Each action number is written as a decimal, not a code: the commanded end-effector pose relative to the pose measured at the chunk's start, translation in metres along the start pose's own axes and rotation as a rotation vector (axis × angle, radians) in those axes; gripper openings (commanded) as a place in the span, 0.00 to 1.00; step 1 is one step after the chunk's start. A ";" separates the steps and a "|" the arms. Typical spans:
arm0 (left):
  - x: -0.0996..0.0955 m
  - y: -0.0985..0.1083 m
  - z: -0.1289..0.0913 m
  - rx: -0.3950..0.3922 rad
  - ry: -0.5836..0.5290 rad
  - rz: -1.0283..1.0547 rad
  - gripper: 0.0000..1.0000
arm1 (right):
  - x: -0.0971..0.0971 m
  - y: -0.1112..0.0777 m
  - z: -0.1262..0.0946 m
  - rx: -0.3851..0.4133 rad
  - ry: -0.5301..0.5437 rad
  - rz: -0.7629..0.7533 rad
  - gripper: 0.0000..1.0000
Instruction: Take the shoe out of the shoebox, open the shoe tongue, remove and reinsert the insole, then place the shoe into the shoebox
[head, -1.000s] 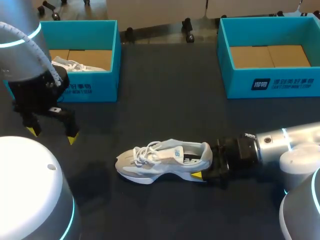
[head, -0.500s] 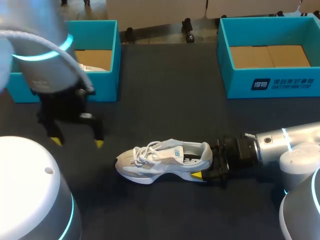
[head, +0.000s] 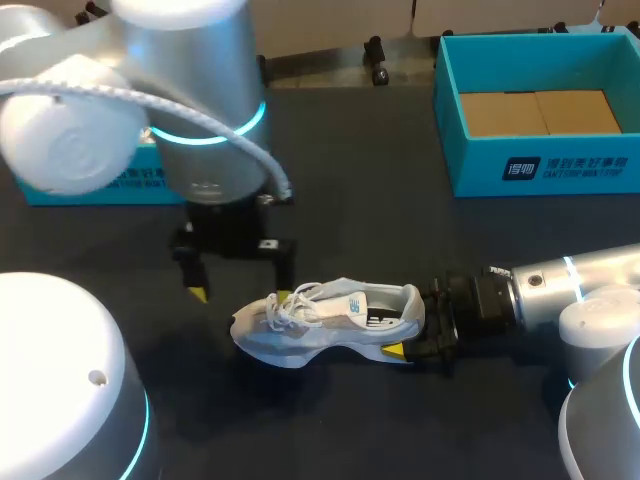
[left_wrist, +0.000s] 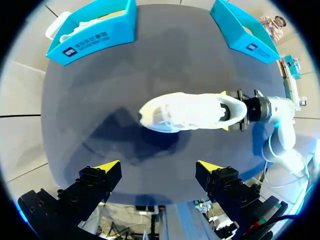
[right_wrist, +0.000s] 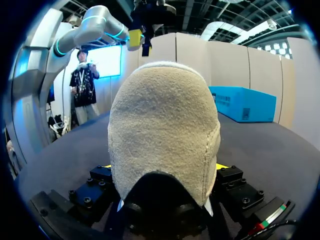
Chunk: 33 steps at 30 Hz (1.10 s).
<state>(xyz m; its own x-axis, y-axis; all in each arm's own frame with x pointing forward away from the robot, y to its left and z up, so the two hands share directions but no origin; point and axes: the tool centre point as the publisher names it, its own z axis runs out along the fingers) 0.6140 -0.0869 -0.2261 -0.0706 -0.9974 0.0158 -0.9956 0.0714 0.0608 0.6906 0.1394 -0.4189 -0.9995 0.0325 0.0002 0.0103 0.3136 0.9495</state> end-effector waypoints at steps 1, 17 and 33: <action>0.046 -0.009 0.004 -0.040 -0.111 0.001 1.00 | 0.000 0.001 0.001 0.006 0.001 0.000 0.00; 0.077 -0.017 0.027 -0.009 -0.155 -0.062 1.00 | 0.000 0.001 0.001 0.006 0.001 0.000 0.00; 0.116 -0.064 0.082 -0.033 -0.300 -0.111 1.00 | 0.000 0.001 0.001 0.006 0.001 0.000 0.00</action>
<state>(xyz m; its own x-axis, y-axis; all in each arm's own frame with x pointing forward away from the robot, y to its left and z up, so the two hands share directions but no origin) 0.6585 -0.1827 -0.2960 0.0325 -0.9901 -0.1364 -0.9970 -0.0417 0.0649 0.6906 0.1394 -0.4189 -0.9995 0.0324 0.0001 0.0103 0.3136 0.9495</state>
